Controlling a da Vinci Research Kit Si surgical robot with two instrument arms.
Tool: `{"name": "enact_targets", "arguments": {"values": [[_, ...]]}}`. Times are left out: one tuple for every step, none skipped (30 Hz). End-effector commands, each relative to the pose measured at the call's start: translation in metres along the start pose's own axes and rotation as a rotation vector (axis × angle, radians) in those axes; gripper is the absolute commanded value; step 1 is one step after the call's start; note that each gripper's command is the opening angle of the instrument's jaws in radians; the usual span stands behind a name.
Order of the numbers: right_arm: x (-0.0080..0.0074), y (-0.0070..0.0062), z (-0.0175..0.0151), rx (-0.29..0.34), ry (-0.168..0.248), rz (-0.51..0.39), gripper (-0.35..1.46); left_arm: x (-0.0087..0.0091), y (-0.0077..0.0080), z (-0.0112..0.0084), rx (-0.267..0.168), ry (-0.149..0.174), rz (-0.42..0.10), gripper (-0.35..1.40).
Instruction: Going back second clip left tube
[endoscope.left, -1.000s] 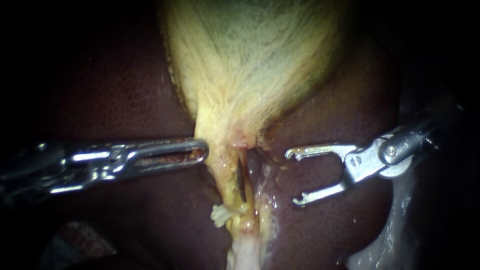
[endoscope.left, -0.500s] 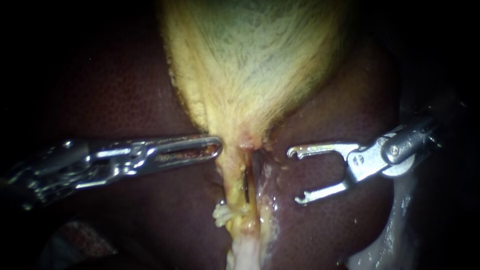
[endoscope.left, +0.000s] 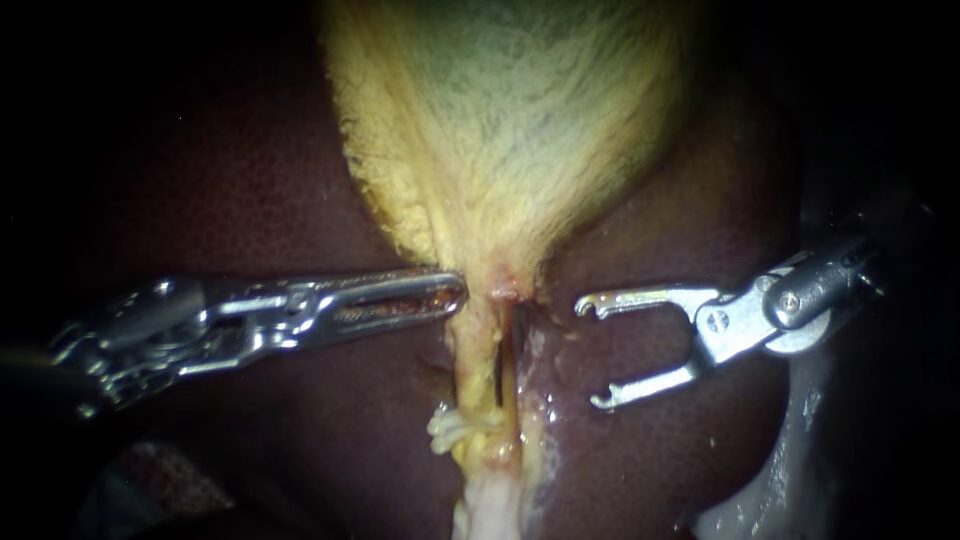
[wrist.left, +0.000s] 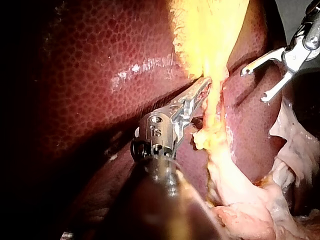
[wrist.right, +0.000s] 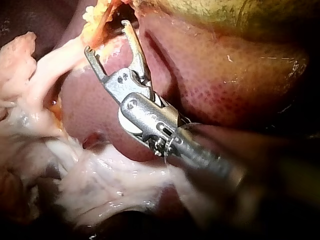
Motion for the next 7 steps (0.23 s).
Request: {"name": "enact_targets", "arguments": {"values": [[0.0, 0.0, 0.0, 0.0, 0.0, 0.0, 0.6, 0.0, 0.0, 0.0, 0.0, 0.0, 0.0, -0.35], [0.0, 0.0, 0.0, 0.0, 0.0, 0.0, 0.6, 0.0, 0.0, 0.0, 0.0, 0.0, 0.0, -0.35], [0.0, 0.0, 0.0, 0.0, 0.0, 0.0, 0.6, 0.0, 0.0, 0.0, 0.0, 0.0, 0.0, -0.35], [0.0, 0.0, -0.0001, 0.0, 0.0, 0.0, 0.6, -0.0001, 0.0, 0.0, 0.0, 0.0, 0.0, -0.35], [0.0, 0.0, -0.0001, 0.0, 0.0, 0.0, 0.6, -0.0001, 0.0, 0.0, 0.0, 0.0, 0.0, -0.35], [0.0, 0.0, -0.0001, 0.0, 0.0, 0.0, 0.6, -0.0001, 0.0, 0.0, -0.001, 0.0, 0.0, -0.35], [0.0, 0.0, -0.0002, 0.001, 0.0, 0.0, 0.6, -0.0001, -0.0001, 0.0001, -0.001, 0.0, 0.0, -0.35]]}}
